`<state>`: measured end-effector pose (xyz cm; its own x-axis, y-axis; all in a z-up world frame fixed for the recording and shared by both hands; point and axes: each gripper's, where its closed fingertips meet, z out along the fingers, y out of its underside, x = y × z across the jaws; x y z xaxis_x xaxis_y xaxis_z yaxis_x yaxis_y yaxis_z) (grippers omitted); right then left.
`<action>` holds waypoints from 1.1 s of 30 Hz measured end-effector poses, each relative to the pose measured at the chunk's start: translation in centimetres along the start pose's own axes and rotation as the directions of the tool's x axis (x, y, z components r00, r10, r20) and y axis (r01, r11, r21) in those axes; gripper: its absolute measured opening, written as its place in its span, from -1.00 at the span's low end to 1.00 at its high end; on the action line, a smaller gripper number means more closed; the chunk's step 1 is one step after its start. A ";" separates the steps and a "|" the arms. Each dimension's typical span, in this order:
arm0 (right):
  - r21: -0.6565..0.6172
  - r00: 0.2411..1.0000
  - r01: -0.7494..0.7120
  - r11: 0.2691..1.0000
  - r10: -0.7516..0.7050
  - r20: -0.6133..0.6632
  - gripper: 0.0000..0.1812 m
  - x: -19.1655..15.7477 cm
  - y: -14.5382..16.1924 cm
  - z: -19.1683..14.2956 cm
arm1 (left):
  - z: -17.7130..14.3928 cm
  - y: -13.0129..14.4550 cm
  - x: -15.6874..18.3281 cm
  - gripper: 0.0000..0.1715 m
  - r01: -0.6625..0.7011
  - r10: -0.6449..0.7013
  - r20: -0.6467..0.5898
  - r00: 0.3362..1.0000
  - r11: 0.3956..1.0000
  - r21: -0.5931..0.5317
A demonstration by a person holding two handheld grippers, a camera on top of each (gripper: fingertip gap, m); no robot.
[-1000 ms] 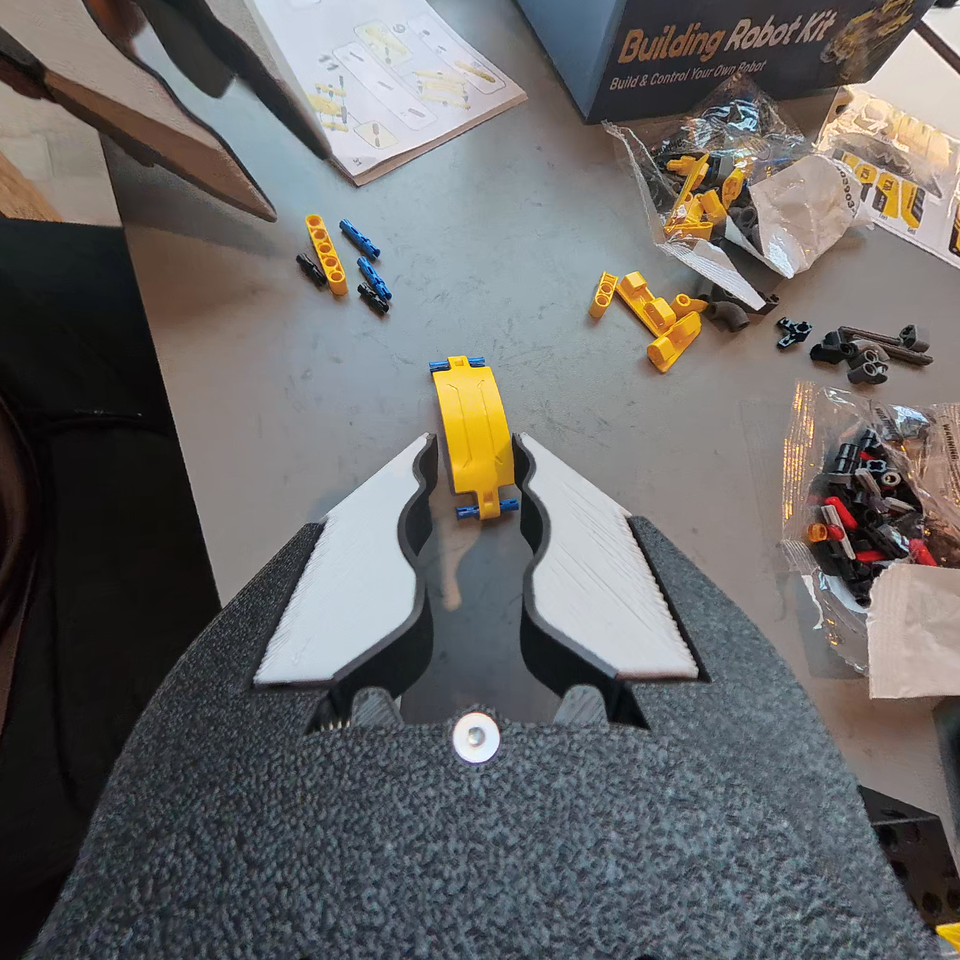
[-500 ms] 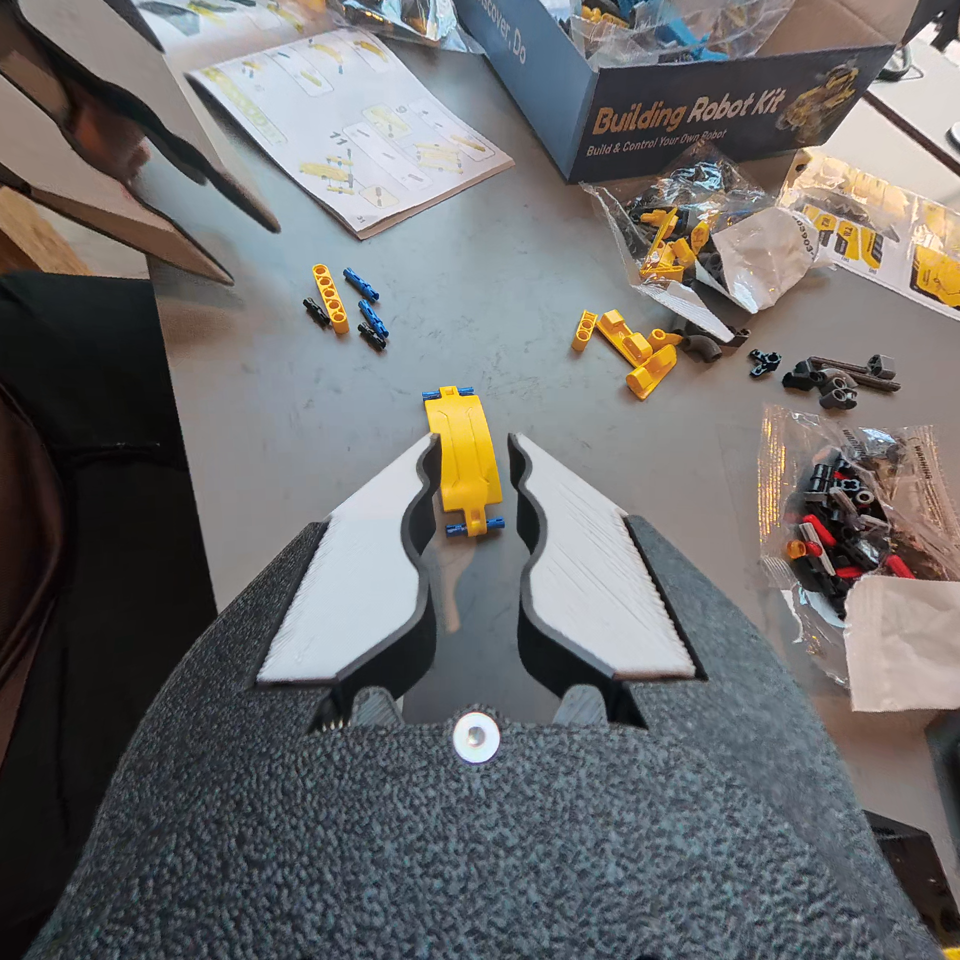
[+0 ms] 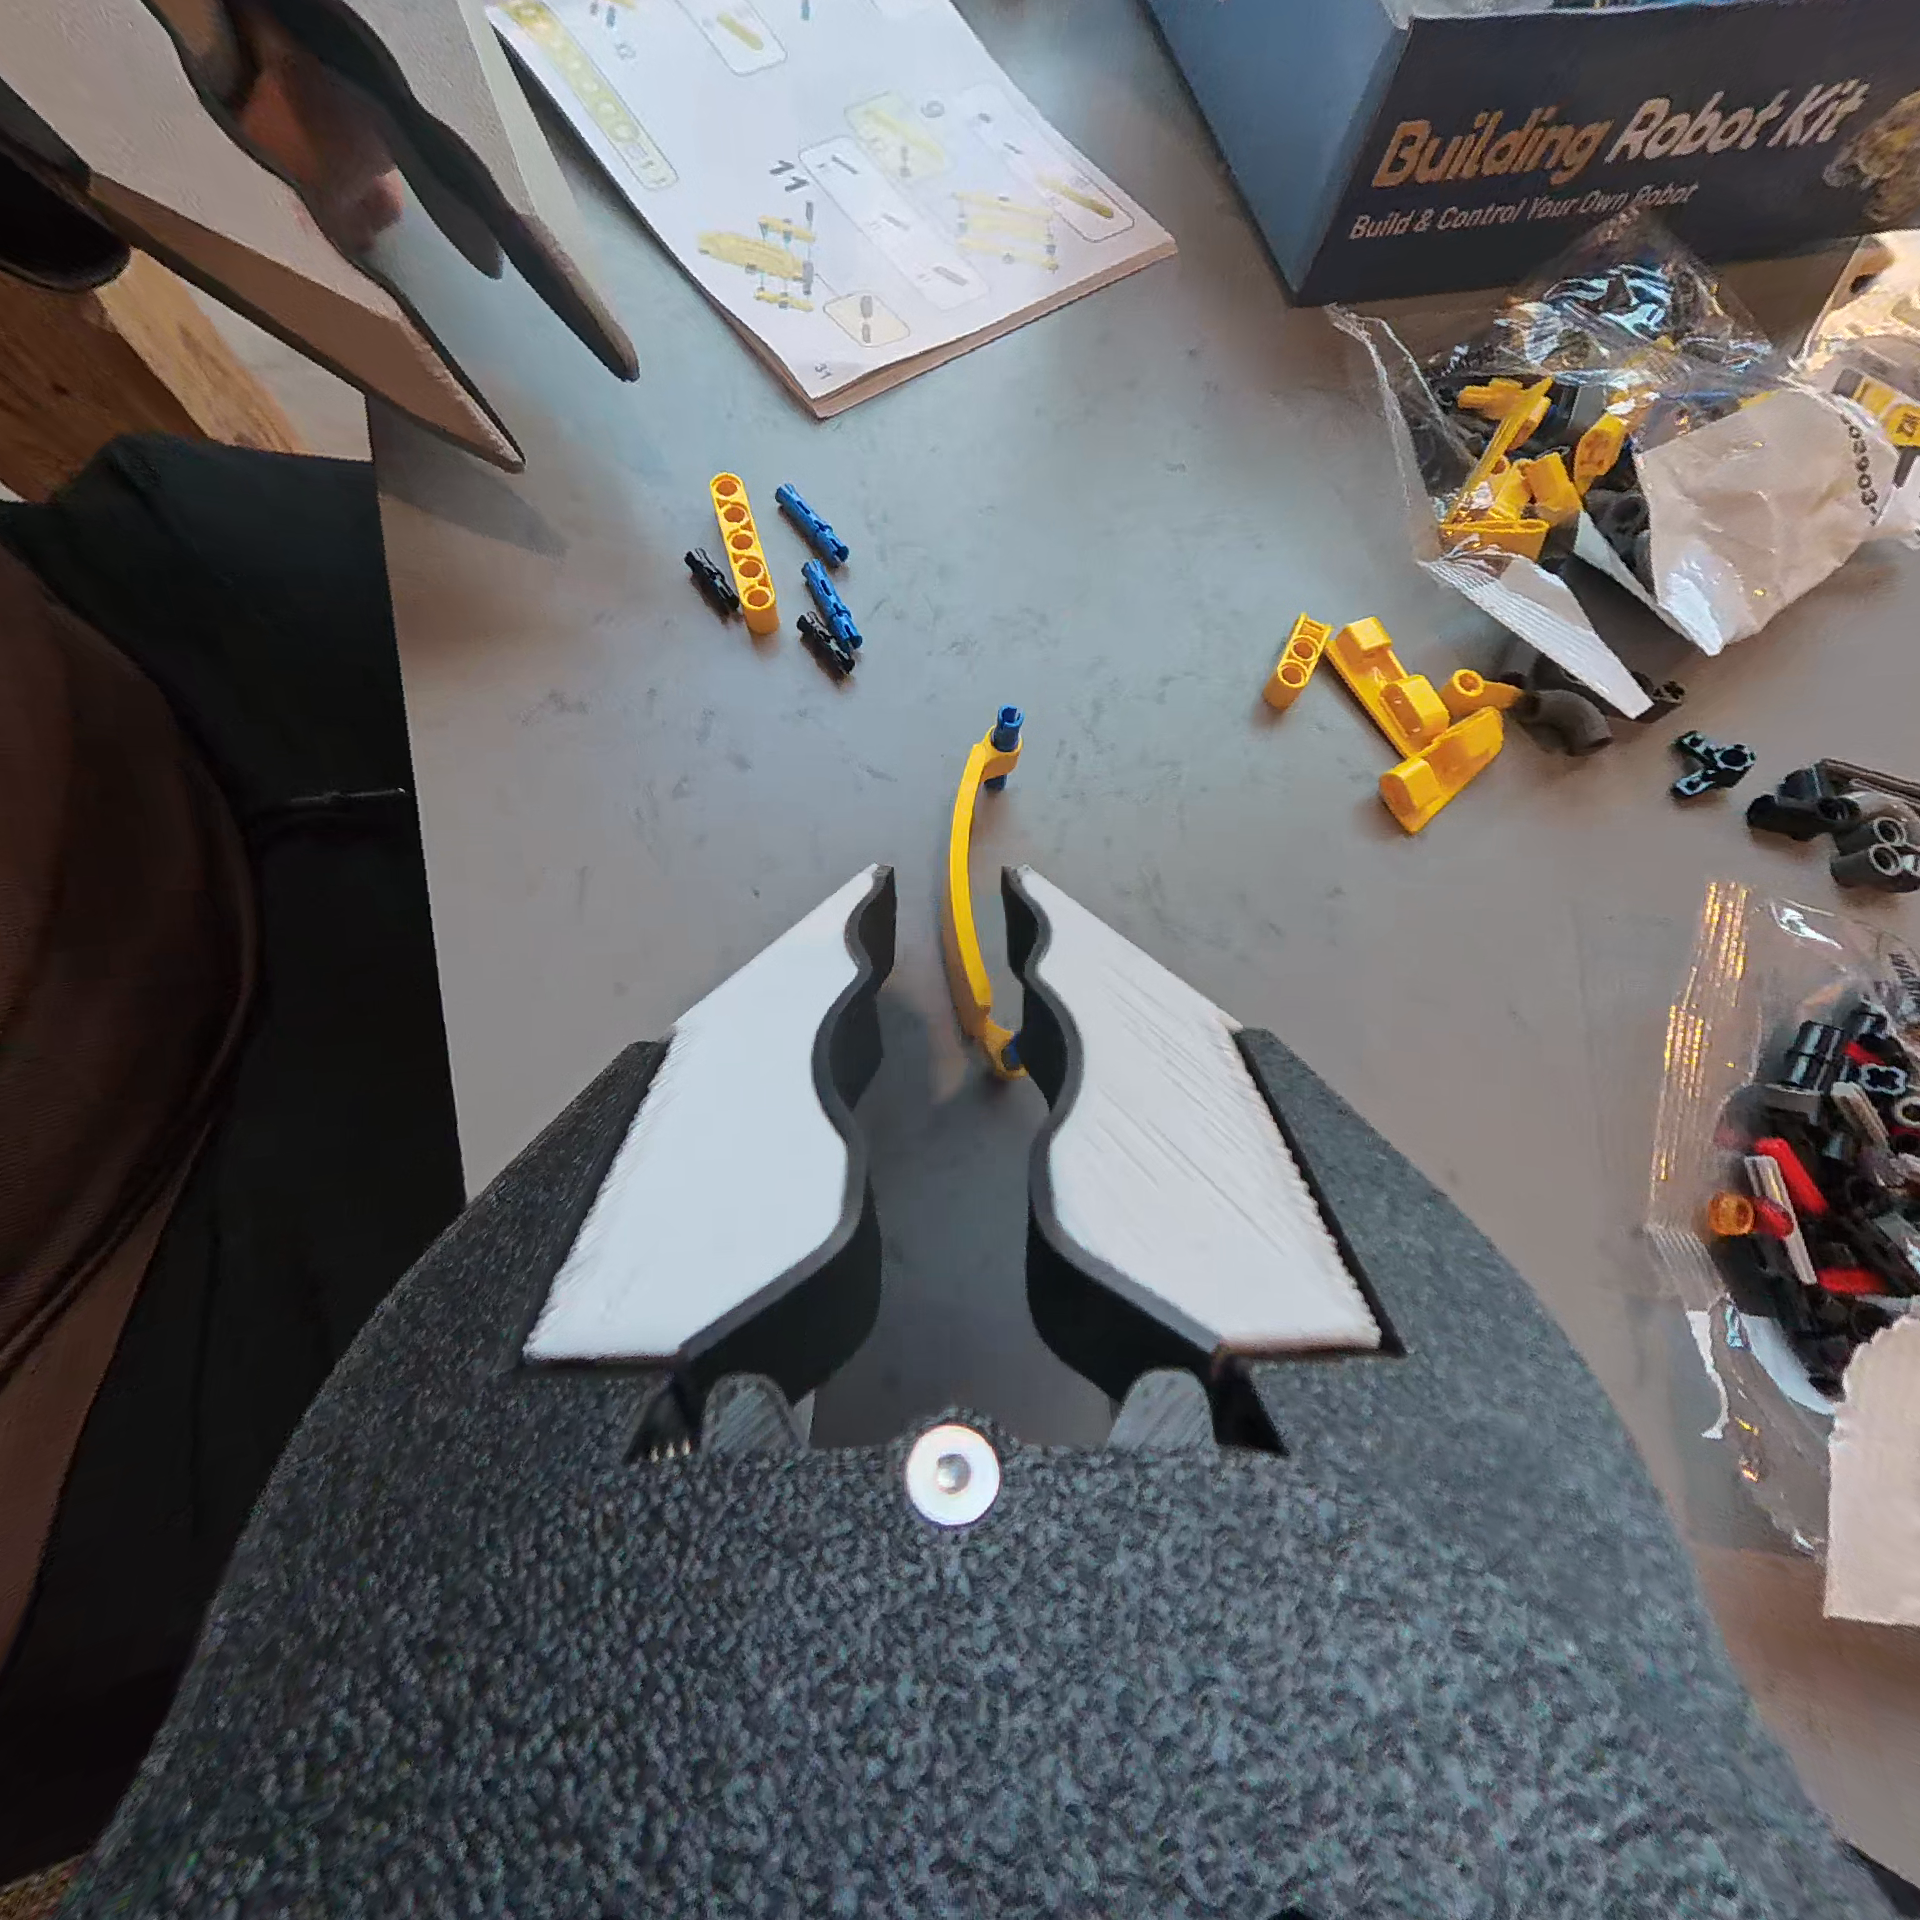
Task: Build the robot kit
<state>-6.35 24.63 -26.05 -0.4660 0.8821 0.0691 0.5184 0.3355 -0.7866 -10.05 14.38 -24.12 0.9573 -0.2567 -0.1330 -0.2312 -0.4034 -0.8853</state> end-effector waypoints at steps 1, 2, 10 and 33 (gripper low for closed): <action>0.012 1.000 0.001 1.000 -0.001 -0.001 -0.78 0.0 -0.2 -0.1 | 0.0 0.0 0.0 -0.75 0.001 -0.001 -0.001 1.000 1.000 -0.001; 0.029 1.000 0.003 1.000 -0.003 -0.007 -0.77 0.1 -0.4 -0.2 | 0.0 0.0 0.0 -0.75 0.005 -0.005 -0.002 1.000 1.000 -0.002; 0.097 0.999 0.017 0.995 -0.014 -0.029 -0.77 0.3 -1.4 -0.7 | -0.3 -0.4 -1.0 -0.74 0.052 -0.053 0.053 0.997 0.999 0.018; 0.110 0.993 0.035 0.993 -0.023 -0.114 -0.77 1.1 -1.6 -1.0 | -18.5 8.3 -18.5 -0.74 0.436 -0.313 0.683 0.660 0.900 -0.009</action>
<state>-6.91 25.39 -24.12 -0.3928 0.9062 0.1567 0.4196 0.3282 -0.8463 -32.90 -0.46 -20.81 0.8226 0.5568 -0.1151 0.2075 -0.4824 -0.8510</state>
